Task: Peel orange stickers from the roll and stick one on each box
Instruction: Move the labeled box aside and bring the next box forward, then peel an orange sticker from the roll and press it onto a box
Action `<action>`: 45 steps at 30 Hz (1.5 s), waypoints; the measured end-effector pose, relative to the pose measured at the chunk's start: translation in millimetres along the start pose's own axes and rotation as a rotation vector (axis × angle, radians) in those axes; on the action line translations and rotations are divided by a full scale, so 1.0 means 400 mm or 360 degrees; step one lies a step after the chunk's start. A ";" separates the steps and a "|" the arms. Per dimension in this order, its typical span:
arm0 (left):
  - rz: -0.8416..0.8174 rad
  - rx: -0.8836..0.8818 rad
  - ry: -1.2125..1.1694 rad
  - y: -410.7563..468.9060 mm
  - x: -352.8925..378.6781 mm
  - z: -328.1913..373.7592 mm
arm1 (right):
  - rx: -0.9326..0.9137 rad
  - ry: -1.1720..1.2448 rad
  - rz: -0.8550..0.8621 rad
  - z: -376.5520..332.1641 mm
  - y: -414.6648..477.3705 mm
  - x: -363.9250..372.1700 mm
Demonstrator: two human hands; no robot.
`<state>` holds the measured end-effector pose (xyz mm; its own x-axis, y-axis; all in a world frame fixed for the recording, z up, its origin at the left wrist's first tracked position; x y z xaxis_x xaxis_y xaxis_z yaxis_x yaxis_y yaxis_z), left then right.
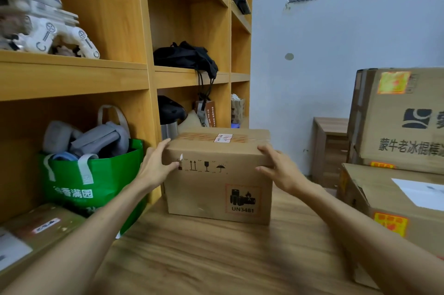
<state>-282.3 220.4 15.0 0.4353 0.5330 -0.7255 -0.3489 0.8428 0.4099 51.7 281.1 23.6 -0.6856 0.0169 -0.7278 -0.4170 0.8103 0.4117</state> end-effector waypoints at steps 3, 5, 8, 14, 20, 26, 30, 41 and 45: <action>-0.0067 0.0050 0.0061 -0.054 -0.010 0.034 | -0.0019 -0.0046 -0.0028 0.011 -0.073 -0.049; -0.0088 0.0118 0.0063 -0.094 -0.020 0.065 | -0.0021 -0.0066 -0.0045 0.015 -0.124 -0.083; -0.0091 0.0194 0.0045 -0.156 -0.033 0.109 | -0.0018 -0.0148 -0.0060 0.018 -0.197 -0.128; -0.0096 0.0217 -0.0014 -0.272 -0.066 0.188 | -0.0058 -0.0249 -0.0083 -0.001 -0.311 -0.199; -0.0042 0.0274 -0.0071 -0.391 -0.087 0.241 | -0.0047 -0.0146 -0.0038 -0.019 -0.432 -0.263; 0.0036 0.0338 -0.0062 -0.465 -0.116 0.264 | -0.0106 -0.0179 0.0031 -0.043 -0.493 -0.296; 0.0050 0.0350 -0.0081 -0.495 -0.121 0.281 | -0.0105 -0.0089 0.0067 -0.037 -0.526 -0.320; 0.0194 0.0509 0.0345 -0.547 -0.106 0.326 | -0.0026 -0.0171 0.0175 -0.003 -0.568 -0.315; 0.0391 0.0943 0.0325 -0.648 -0.084 0.470 | -0.0048 -0.0314 0.0303 -0.001 -0.622 -0.347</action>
<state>-50.3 -1.9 37.2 0.2155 0.7387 -0.6387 0.1221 0.6286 0.7681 250.3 77.0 22.6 -0.6250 0.2837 -0.7273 -0.3115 0.7636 0.5656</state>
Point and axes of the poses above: each hand's wrist, its own y-axis towards the middle knuckle, its own x-axis out of the palm, z = x × y, the point moved 8 cm from there along y, towards the middle knuckle, and after that the axes turned 5 degrees about y, right-handed, at the moved point
